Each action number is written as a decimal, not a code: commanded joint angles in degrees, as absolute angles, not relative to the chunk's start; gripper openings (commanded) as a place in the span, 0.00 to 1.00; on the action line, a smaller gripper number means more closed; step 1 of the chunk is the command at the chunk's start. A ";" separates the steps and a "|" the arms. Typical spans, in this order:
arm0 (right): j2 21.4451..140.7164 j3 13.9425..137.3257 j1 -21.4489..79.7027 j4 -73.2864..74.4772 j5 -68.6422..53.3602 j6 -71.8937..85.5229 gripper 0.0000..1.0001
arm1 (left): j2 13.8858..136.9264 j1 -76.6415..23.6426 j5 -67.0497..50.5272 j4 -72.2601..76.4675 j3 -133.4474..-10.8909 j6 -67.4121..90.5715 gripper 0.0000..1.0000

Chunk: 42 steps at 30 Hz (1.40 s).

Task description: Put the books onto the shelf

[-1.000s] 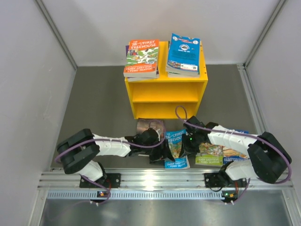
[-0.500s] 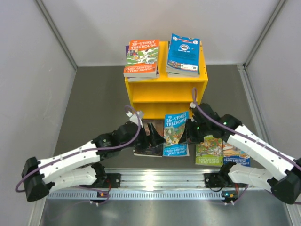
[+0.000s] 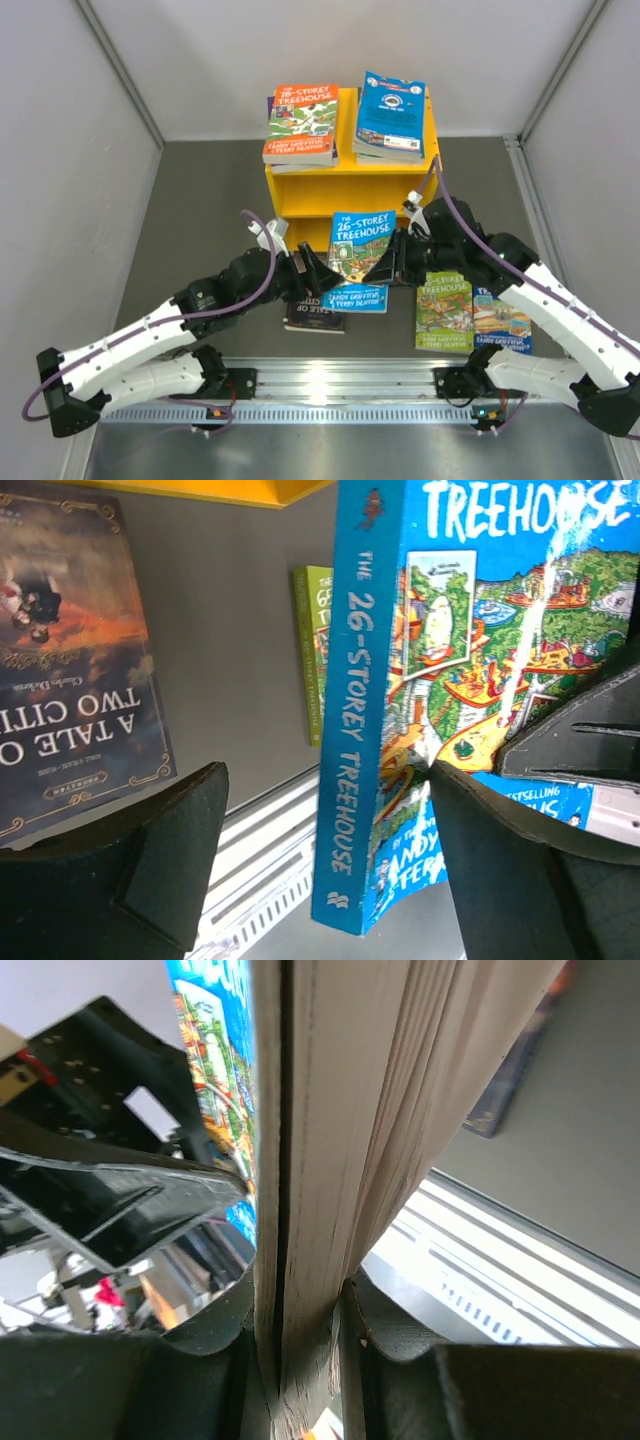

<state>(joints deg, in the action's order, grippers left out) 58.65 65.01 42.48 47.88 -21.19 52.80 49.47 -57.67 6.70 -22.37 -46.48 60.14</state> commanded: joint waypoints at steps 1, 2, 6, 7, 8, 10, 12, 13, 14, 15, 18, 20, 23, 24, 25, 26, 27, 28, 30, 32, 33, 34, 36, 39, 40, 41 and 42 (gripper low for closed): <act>56.96 67.50 43.15 33.15 -28.02 56.76 0.00 | 48.34 -57.48 5.36 -17.58 -47.90 59.85 0.85; 56.34 66.89 43.07 31.48 -28.56 57.47 0.00 | 48.17 -57.48 5.10 -16.97 -47.90 59.85 0.82; 54.67 64.78 43.15 24.62 -30.32 59.85 0.00 | 46.94 -57.48 3.96 -16.00 -47.81 60.47 0.66; 54.49 64.43 43.15 23.22 -30.67 60.20 0.00 | 46.59 -57.48 3.61 -15.47 -47.64 60.64 0.63; 54.14 63.64 43.07 22.59 -30.76 60.38 0.00 | 46.23 -57.48 3.26 -14.77 -47.64 60.73 0.57; 53.79 63.02 43.15 21.28 -30.94 60.91 0.00 | 46.06 -57.48 2.90 -13.80 -48.51 61.17 0.35; 53.44 62.32 43.15 20.22 -31.02 61.17 0.00 | 46.32 -57.48 3.08 -13.97 -49.56 61.35 0.19; 53.35 62.14 43.15 19.87 -31.03 61.43 0.00 | 46.41 -57.48 3.51 -14.24 -51.05 61.35 0.12; 53.09 61.96 43.15 19.08 -31.20 61.44 0.00 | 46.75 -57.48 3.78 -14.67 -51.93 61.26 0.05; 52.91 61.88 43.15 18.72 -31.29 61.44 0.00 | 46.93 -57.48 4.04 -15.20 -53.07 60.56 0.00; 52.56 62.05 43.15 18.19 -31.55 60.91 0.17 | 48.16 -57.48 4.66 -18.45 -59.22 57.06 0.00; 51.60 61.88 43.15 18.11 -31.47 60.12 0.62 | 48.95 -57.48 3.96 -20.82 -65.28 54.42 0.00; 49.49 59.78 43.15 18.19 -31.20 59.15 1.00 | 52.63 -57.48 1.25 -25.11 -75.38 48.36 0.00; 48.87 58.81 43.15 18.37 -31.20 59.06 1.00 | 53.69 -57.48 0.27 -26.53 -78.19 45.56 0.00; 48.26 57.67 43.15 18.63 -31.38 58.80 1.00 | 54.75 -57.48 -1.39 -27.50 -83.36 44.31 0.00; 46.69 55.39 43.15 18.98 -31.46 58.62 1.00 | 56.67 -57.48 -2.71 -27.94 -85.67 43.25 0.00; 45.89 54.15 43.15 19.42 -31.38 58.71 1.00 | 57.65 -57.48 -5.16 -29.08 -88.04 41.50 0.00; 44.92 52.84 43.07 20.29 -31.29 58.71 1.00 | 58.61 -57.48 -5.88 -29.61 -92.50 40.79 0.00; 42.02 49.84 41.59 20.74 -31.46 59.15 1.00 | 61.08 -57.48 -6.85 -31.28 -96.66 38.42 0.00; 40.26 49.48 39.65 21.71 -33.22 58.63 1.00 | 63.01 -57.48 -4.84 -32.60 -101.76 37.01 0.00; 40.08 49.74 37.90 22.14 -33.83 57.75 1.00 | 63.37 -57.48 -1.61 -33.39 -104.30 35.09 0.00; 40.17 49.92 37.27 23.37 -34.62 57.31 1.00 | 63.89 -57.48 -0.54 -33.66 -105.46 34.11 0.00; 40.60 50.10 37.00 24.17 -34.80 56.26 1.00 | 66.00 -57.48 5.34 -34.36 -108.70 31.47 0.00; 41.04 50.10 37.00 25.31 -35.16 55.38 1.00 | 68.81 -57.22 9.40 -31.73 -111.60 28.57 0.00; 41.04 50.18 37.00 25.49 -35.07 55.20 1.00 | 69.86 -56.78 10.01 -31.55 -112.84 27.78 0.00; 40.78 50.10 37.00 26.01 -35.07 55.11 1.00 | 72.40 -54.25 9.58 -32.16 -114.33 26.56 0.00; 40.78 50.10 37.00 26.02 -34.89 55.02 1.00 | 73.90 -51.97 8.80 -32.95 -117.91 26.80 0.00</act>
<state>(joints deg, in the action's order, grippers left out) 41.36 49.45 37.43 25.85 -33.93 56.88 69.84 -55.75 5.85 -38.30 -111.37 31.11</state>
